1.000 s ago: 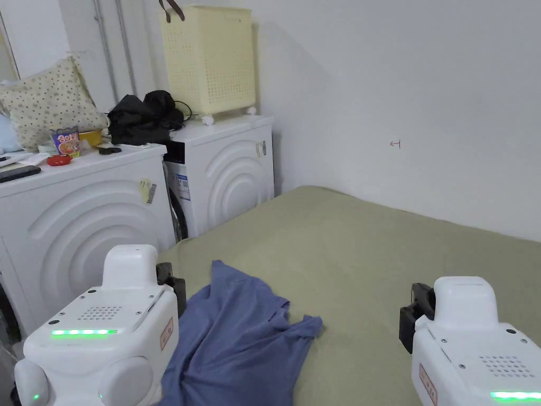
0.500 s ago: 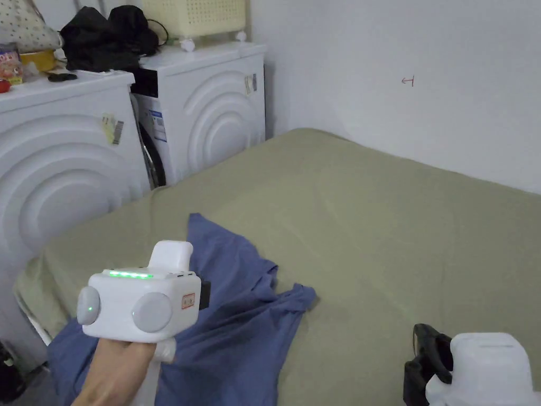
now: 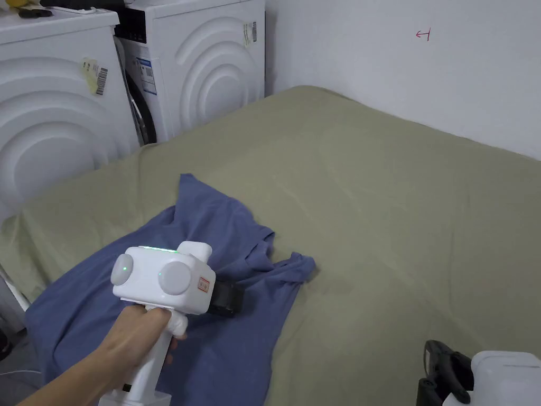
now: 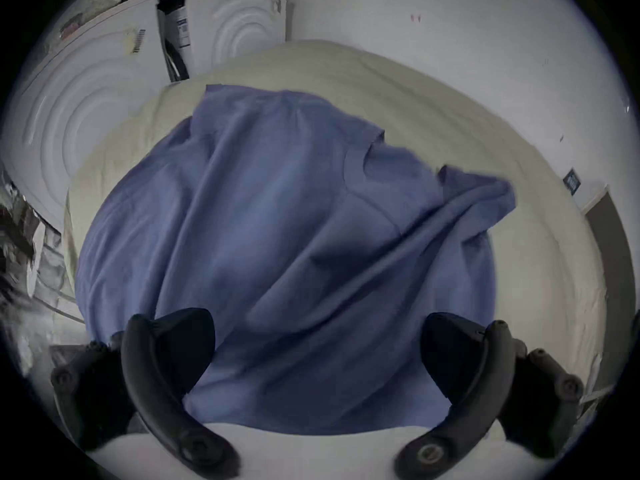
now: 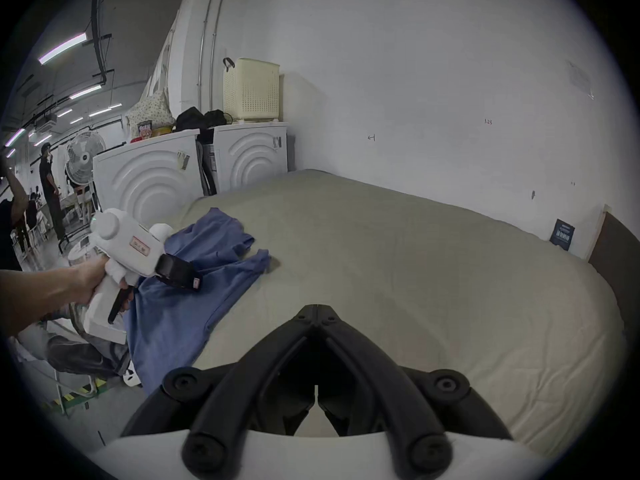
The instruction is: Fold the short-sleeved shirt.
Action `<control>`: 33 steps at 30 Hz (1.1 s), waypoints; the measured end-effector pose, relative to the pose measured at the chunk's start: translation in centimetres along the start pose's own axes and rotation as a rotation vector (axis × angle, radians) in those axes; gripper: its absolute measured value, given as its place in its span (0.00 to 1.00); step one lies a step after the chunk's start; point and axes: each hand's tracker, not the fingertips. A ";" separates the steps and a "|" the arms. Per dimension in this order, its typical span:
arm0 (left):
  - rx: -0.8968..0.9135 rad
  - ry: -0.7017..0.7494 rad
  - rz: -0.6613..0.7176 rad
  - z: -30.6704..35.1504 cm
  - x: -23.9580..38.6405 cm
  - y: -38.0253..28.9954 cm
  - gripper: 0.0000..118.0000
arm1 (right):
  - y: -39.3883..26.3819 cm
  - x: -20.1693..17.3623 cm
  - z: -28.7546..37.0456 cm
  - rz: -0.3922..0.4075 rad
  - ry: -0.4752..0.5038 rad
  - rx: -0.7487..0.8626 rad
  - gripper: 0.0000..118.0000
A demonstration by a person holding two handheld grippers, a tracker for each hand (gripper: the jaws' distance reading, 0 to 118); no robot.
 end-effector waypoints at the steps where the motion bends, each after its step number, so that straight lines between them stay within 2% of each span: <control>1: -0.021 0.025 -0.016 -0.7 0.2 -0.2 0.97 | 0.0 0.0 0.3 0.000 -0.001 -0.002 0.01; 3: -0.044 0.053 -0.044 -1.5 0.8 -0.9 0.94 | 0.0 0.2 0.9 0.002 -0.004 -0.003 0.01; 4: -0.023 0.041 -0.027 -1.0 0.8 -0.8 0.77 | 0.0 0.4 1.3 0.004 -0.010 -0.005 0.01; 5: -0.033 0.021 -0.013 -0.5 0.8 -0.5 0.47 | -0.1 0.6 1.7 0.003 -0.015 -0.006 0.01; 6: -0.011 -0.008 -0.014 1.2 1.3 -0.4 0.02 | -0.3 0.8 2.2 -0.004 -0.022 -0.008 0.01; 9: 0.044 0.043 -0.058 3.6 2.9 -0.2 0.03 | -0.9 1.6 4.0 -0.045 -0.028 -0.026 0.01; 12: 0.093 0.055 -0.090 6.5 4.7 -0.3 0.03 | -1.6 2.8 7.0 -0.053 -0.046 -0.022 0.01; 14: 0.129 0.037 -0.088 9.1 6.1 0.1 0.03 | -2.0 4.3 9.2 -0.049 -0.083 -0.011 0.01; 18: 0.208 -0.043 -0.186 13.2 11.3 0.4 0.03 | -2.8 7.8 13.2 -0.081 -0.169 0.002 0.01; 23: 0.291 -0.164 -0.321 18.2 21.5 1.0 0.03 | -3.9 11.9 18.8 -0.122 -0.291 0.031 0.01; 27: 0.331 -0.316 -0.443 21.8 32.2 0.0 0.03 | -5.3 15.2 22.8 -0.130 -0.413 0.035 0.01; 33: 0.298 -0.556 -0.588 22.8 48.1 -3.4 0.03 | -7.6 20.4 27.5 -0.190 -0.581 0.022 0.01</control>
